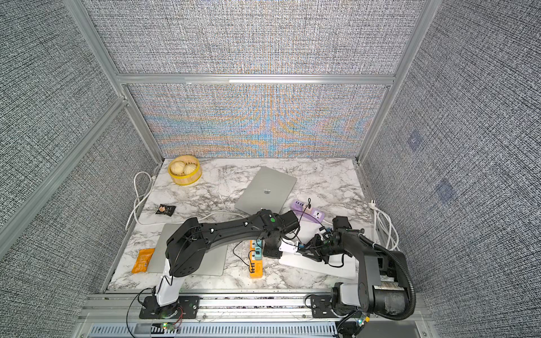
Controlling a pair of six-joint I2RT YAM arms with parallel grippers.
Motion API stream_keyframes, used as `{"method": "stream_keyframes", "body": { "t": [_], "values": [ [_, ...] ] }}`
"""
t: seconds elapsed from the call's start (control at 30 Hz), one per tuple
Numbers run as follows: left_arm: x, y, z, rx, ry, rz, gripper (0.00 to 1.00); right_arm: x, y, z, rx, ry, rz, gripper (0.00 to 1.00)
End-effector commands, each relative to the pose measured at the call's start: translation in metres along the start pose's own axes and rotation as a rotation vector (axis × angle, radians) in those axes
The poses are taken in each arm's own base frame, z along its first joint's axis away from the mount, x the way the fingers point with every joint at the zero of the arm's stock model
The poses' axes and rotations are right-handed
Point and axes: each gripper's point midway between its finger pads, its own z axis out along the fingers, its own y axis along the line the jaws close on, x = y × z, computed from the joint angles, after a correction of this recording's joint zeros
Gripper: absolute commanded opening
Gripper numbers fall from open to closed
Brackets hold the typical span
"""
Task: Unplug the laptop charger
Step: Remove the charging cable from the laptop.
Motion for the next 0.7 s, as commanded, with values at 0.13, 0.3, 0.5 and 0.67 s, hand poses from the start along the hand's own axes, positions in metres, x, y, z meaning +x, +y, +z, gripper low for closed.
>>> {"method": "stream_keyframes", "body": {
  "t": [0.13,0.3,0.5,0.67],
  "values": [
    [-0.007,0.001,0.005,0.005,-0.027,0.049,0.25,0.0,0.0,0.002,-0.01,0.014,-0.006,0.24],
    [-0.006,0.001,0.01,0.016,-0.013,0.055,0.23,0.0,0.001,0.002,-0.016,0.014,-0.007,0.21],
    [-0.003,0.004,0.013,0.009,0.003,0.064,0.22,0.0,0.001,0.002,-0.019,0.017,-0.007,0.19],
    [-0.001,0.005,0.017,0.017,0.023,0.066,0.21,-0.001,0.0,0.002,-0.019,0.016,-0.001,0.18]
  ]
}}
